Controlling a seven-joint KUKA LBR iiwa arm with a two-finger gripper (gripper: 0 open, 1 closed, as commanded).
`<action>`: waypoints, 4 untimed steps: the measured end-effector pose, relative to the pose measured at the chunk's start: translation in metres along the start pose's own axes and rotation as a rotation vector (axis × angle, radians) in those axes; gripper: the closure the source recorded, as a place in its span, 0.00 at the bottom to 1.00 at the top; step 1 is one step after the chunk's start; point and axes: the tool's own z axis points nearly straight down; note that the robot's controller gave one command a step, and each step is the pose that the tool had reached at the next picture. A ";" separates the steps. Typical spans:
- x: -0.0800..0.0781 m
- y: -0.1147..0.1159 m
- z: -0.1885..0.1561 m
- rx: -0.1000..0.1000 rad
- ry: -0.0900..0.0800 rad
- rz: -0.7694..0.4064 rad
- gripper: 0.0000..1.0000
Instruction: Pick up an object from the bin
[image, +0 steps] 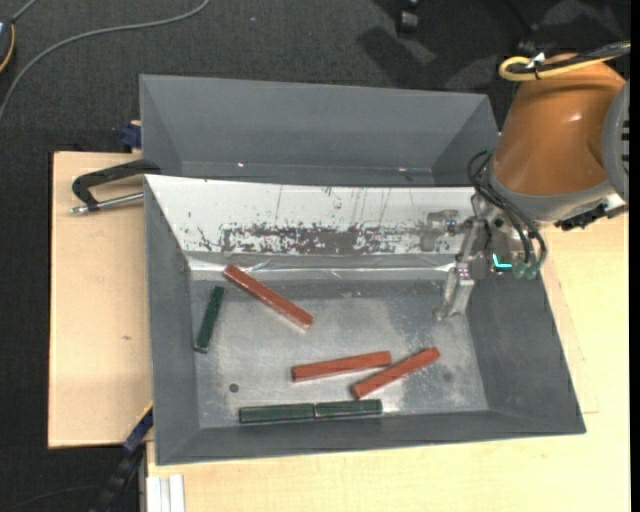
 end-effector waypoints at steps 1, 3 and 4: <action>0.053 0.006 0.110 0.000 0.001 -0.211 0.00; 0.054 0.014 0.142 0.000 -0.001 -0.212 0.00; 0.074 0.037 0.149 0.000 -0.003 -0.244 0.00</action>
Offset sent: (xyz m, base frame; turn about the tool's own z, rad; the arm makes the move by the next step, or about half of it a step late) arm -0.0525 0.0053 -0.1068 -0.2101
